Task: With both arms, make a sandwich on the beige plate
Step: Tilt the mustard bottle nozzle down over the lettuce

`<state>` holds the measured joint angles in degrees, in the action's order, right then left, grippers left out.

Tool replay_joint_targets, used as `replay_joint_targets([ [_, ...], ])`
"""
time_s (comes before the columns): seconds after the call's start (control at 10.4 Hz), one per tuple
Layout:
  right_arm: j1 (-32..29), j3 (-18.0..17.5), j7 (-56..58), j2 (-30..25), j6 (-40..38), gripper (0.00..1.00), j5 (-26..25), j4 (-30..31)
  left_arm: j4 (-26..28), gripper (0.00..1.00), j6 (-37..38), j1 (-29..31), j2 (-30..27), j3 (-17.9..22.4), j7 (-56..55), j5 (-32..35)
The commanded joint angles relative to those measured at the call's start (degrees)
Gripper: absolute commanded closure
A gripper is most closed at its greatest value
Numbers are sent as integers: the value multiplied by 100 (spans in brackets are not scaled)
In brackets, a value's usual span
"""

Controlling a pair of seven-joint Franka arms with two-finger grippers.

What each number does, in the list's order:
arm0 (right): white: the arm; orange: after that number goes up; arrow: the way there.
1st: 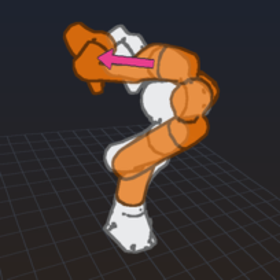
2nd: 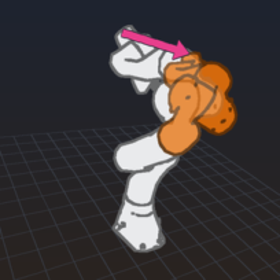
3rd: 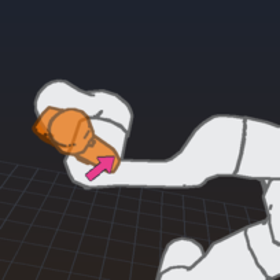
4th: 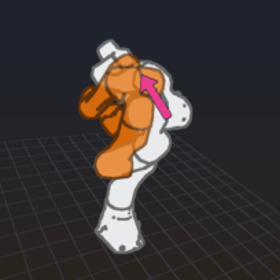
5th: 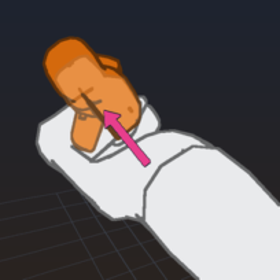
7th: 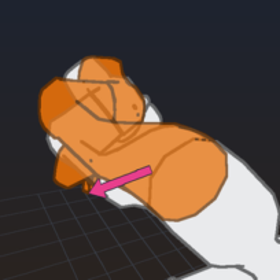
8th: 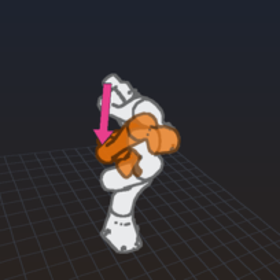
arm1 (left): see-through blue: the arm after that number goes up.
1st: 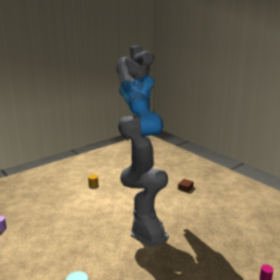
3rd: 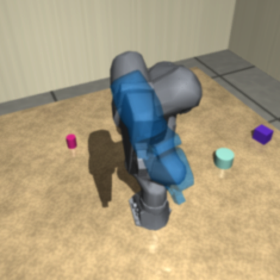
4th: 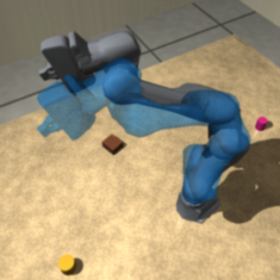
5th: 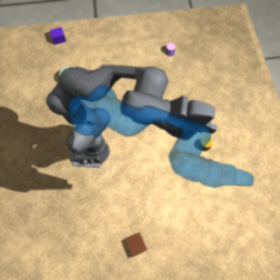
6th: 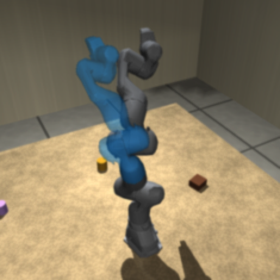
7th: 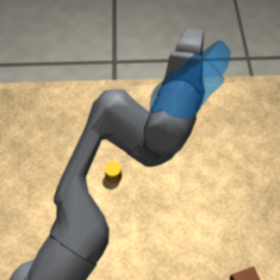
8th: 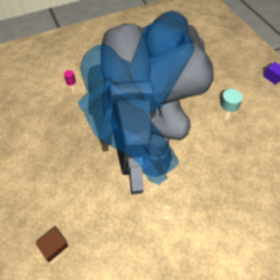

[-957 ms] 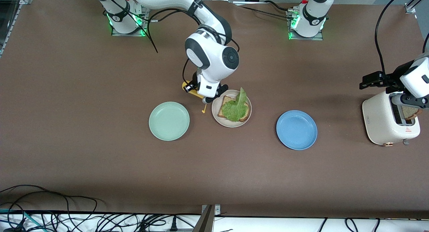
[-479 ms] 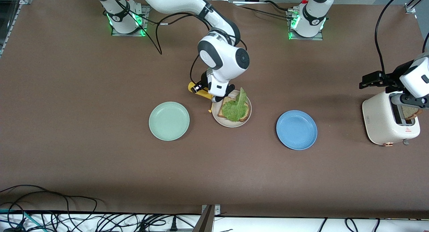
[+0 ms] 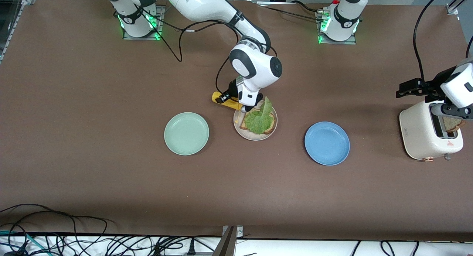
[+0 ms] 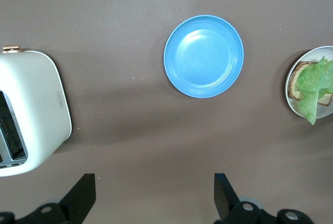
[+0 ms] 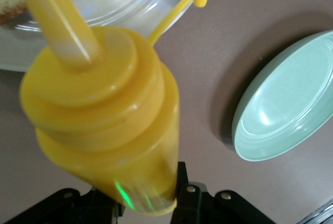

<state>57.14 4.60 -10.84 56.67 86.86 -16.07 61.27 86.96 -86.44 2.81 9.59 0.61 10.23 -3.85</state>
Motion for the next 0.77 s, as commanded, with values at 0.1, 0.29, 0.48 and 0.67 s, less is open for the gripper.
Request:
replay_joint_targets([
  [0.1,218,234,310,213,-451,100,-98,-318,5,0,66,9,-36,0,-39,-116],
  [0.29,271,313,564,309,-504,100,-124,-318,-4,0,66,9,-36,-9,-39,-116],
  [0.48,298,340,810,362,-478,100,-124,-327,-4,0,66,9,-36,-9,-39,-116],
  [0.67,306,384,917,398,-478,100,-124,-344,-4,0,66,9,-36,-9,-39,-116],
])
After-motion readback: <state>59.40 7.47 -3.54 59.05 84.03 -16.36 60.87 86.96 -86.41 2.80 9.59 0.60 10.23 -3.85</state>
